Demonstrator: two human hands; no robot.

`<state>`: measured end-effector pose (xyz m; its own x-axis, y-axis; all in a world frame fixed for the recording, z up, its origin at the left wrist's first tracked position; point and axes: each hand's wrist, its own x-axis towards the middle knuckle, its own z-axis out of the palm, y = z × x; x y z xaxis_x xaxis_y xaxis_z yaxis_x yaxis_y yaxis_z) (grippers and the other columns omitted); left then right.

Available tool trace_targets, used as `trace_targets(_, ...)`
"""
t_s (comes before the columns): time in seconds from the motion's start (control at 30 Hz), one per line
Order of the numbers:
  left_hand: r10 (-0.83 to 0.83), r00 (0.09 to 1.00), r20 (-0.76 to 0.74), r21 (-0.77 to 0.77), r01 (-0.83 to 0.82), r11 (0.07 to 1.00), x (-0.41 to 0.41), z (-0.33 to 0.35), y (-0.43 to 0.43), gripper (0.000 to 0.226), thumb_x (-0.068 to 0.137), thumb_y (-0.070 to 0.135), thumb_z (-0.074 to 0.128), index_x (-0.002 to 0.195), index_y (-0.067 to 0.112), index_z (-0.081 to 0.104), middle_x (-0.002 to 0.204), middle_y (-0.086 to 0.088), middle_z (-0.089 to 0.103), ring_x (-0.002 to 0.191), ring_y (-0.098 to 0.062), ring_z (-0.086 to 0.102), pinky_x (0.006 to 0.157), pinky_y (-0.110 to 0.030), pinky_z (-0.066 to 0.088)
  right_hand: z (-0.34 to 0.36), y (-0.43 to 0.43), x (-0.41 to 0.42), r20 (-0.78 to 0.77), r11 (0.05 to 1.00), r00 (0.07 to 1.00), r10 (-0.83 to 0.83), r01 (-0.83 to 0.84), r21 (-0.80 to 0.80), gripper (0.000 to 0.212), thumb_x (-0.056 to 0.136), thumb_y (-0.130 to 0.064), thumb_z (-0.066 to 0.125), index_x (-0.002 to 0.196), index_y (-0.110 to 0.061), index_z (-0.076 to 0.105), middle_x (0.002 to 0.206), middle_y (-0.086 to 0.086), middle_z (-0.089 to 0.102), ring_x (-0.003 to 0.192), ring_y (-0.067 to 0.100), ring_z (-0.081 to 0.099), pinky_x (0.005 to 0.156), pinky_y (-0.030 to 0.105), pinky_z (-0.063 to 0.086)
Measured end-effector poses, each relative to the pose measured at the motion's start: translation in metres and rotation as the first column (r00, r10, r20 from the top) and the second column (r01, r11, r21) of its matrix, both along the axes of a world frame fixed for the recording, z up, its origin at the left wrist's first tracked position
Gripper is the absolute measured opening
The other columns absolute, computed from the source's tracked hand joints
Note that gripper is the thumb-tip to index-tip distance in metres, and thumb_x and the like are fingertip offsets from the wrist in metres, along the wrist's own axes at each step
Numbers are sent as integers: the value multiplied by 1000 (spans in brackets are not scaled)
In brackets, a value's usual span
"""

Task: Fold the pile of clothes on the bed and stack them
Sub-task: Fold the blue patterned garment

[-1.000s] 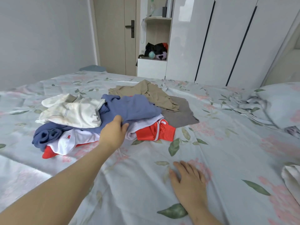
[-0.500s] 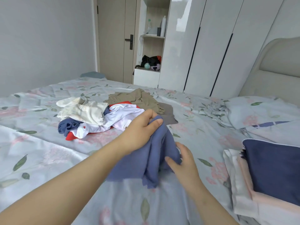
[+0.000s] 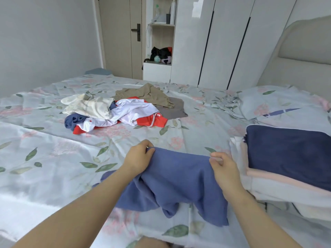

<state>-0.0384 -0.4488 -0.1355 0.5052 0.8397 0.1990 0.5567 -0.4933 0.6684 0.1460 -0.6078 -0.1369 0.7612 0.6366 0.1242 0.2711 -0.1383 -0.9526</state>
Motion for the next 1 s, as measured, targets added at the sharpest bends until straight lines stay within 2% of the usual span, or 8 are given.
trace_targets(0.1, 89, 994, -62, -151, -98, 984, -1, -41, 10, 8, 96, 14, 43, 102, 14, 48, 88, -7, 59, 82, -26, 52, 77, -39, 45, -32, 4, -7, -74, 987, 986, 147, -151, -60, 44, 90, -6, 55, 125, -31, 45, 122, -1, 56, 103, 11, 53, 91, 25, 41)
trace_targets(0.2, 82, 995, -50, -189, -90, 978, -10, -70, 11, 42, 90, 46, 48, 125, 23, 46, 124, -1, 52, 110, -22, 51, 97, -42, 40, -61, 5, -15, 94, 863, 908, 408, -350, -363, 76, 72, -56, 62, 139, -46, 29, 147, -16, 30, 135, 10, 33, 111, 38, 31)
trace_targets(0.3, -119, 970, -214, -88, 102, 991, -25, -89, -3, 86, 64, 85, 21, 133, 39, 42, 133, 18, 46, 126, -10, 41, 107, -38, 27, -93, 4, -24, 339, 654, 764, 549, -139, -744, 84, 59, -79, 29, 138, -52, 28, 154, -19, 16, 143, 12, 12, 116, 40, 13)
trace_targets(0.5, -42, 941, -336, 92, 77, 993, -31, -99, -6, 89, 59, 81, 9, 125, 39, 51, 122, 13, 55, 117, -14, 46, 94, -32, 30, -113, 1, -29, 593, 950, 776, 214, -25, -310, 25, 78, -45, 57, 83, -23, 66, 84, -9, 60, 82, 23, 59, 69, 32, 37)
trace_targets(0.73, -136, 960, 246, 101, 114, 988, -36, -88, -23, 16, 77, 47, 52, 79, 32, 57, 75, 11, 61, 78, -11, 57, 73, -33, 47, -83, -24, -13, 600, 999, 798, -45, 47, 12, 13, 80, -12, 68, 71, -12, 59, 73, -6, 55, 75, 14, 48, 71, 29, 39)
trace_targets(0.87, 63, 898, 435, -359, 110, 927, -34, -76, -37, 18, 93, 34, 56, 106, 23, 54, 52, 5, 58, 59, -12, 56, 62, -21, 45, -63, -48, 0, 148, 979, 980, 131, -104, -175, 24, 86, -27, 66, 75, -6, 63, 73, -3, 60, 78, 13, 53, 70, 25, 40)
trace_targets(0.93, 227, 918, 325, -419, -75, 905, -30, -74, -31, 33, 95, 32, 53, 123, 17, 44, 51, 1, 55, 55, -15, 55, 56, -23, 42, -49, -55, -2, -176, 977, 975, 139, -164, -137, 29, 93, -37, 57, 82, -11, 64, 75, -4, 59, 76, 12, 53, 68, 20, 39)
trace_targets(1.0, 135, 989, 64, -361, -103, 927, -30, -70, -27, 42, 93, 39, 55, 128, 26, 36, 60, -3, 59, 62, -16, 57, 59, -26, 41, -44, -50, -3, -192, 972, 978, 88, -127, -200, 19, 95, -40, 50, 92, -22, 58, 84, -9, 57, 77, 8, 52, 66, 19, 37)
